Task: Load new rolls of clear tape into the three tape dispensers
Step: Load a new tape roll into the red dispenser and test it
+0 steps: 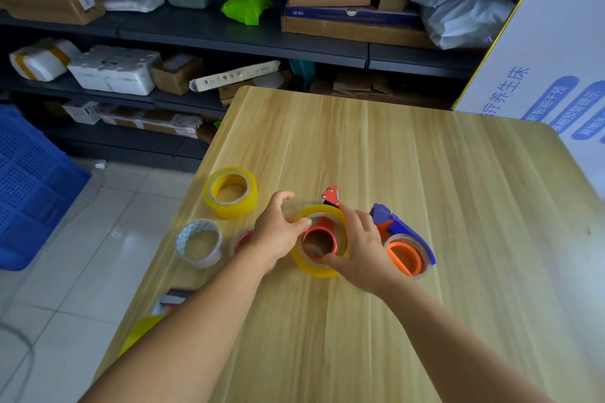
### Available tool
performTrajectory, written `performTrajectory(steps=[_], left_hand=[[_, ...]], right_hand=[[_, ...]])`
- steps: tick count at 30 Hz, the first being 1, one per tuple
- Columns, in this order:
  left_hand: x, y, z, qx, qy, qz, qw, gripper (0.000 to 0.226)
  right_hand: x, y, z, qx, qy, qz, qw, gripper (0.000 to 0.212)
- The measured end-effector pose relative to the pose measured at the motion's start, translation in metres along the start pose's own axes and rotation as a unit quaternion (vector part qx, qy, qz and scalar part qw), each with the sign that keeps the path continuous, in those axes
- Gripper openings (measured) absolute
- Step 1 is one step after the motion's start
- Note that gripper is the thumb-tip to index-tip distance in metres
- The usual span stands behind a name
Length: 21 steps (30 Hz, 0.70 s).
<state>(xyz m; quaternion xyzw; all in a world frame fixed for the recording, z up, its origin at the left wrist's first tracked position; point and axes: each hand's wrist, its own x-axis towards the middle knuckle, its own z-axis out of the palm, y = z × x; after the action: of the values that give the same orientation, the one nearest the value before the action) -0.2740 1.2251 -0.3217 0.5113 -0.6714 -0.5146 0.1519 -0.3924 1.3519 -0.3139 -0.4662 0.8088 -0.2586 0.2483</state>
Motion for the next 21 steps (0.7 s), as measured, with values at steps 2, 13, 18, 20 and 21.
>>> performTrajectory(steps=[2,13,18,20,21], left_hand=[[0.005,0.000,0.004,0.039,0.013,-0.016,0.999,0.040],[0.025,-0.002,0.025,0.161,-0.008,-0.078,0.984,0.027],[0.031,-0.008,0.032,0.178,-0.011,-0.088,0.980,0.024],[0.033,-0.010,0.036,0.193,-0.012,-0.091,0.977,0.024],[0.033,-0.010,0.037,0.200,-0.014,-0.093,0.975,0.024]], right_hand=[[0.001,0.003,0.003,-0.037,-0.027,-0.011,0.999,0.104],[0.022,0.009,0.009,-0.275,-0.069,-0.022,0.959,0.108],[0.024,0.011,0.016,-0.289,-0.079,-0.034,0.954,0.101],[0.025,0.010,0.017,-0.287,-0.086,-0.035,0.953,0.096],[0.025,0.009,0.018,-0.286,-0.083,-0.036,0.954,0.092]])
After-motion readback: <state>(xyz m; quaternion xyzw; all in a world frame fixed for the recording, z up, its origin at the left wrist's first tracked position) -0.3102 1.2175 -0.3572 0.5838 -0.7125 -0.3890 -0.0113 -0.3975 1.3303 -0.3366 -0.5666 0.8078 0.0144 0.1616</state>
